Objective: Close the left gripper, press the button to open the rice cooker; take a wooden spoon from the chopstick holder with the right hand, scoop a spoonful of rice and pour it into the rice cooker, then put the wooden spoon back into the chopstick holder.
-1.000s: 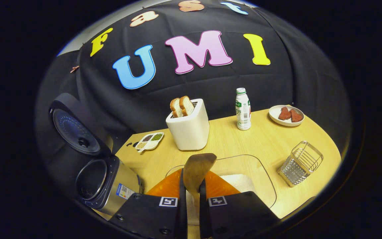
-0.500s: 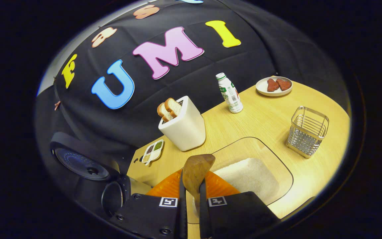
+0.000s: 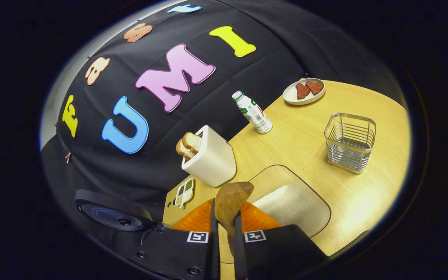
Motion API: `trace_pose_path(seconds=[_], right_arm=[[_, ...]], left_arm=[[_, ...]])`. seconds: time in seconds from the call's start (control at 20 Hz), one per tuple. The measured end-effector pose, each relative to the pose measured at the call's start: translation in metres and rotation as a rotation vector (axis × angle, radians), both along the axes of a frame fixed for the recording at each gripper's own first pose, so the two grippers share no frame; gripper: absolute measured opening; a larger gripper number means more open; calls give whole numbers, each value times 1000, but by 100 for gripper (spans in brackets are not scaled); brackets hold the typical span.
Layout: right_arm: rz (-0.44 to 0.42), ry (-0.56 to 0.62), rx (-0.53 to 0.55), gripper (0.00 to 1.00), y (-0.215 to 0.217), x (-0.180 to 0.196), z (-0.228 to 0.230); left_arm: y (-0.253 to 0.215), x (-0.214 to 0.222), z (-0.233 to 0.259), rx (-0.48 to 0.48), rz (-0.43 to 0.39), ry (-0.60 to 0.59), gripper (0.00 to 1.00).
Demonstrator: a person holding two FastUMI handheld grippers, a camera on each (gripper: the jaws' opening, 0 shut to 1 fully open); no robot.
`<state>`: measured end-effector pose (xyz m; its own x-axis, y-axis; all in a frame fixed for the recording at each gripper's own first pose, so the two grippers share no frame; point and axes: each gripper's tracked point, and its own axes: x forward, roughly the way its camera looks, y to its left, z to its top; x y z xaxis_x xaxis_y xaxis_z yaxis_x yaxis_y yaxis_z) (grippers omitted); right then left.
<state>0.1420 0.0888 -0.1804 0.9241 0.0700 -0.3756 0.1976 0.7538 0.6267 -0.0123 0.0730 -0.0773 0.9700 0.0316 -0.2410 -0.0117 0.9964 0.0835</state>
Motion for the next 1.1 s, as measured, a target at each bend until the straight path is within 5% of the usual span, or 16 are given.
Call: trace_pose_path(seconds=[0.45,1.1], right_arm=[[-39,-31,101,19,-12,3,25],[146,-65,157,18,96,-3,78]], left_arm=[[-13,1,4,10,-20,-9,70],[10,-3,7,-3,19,-33,70]])
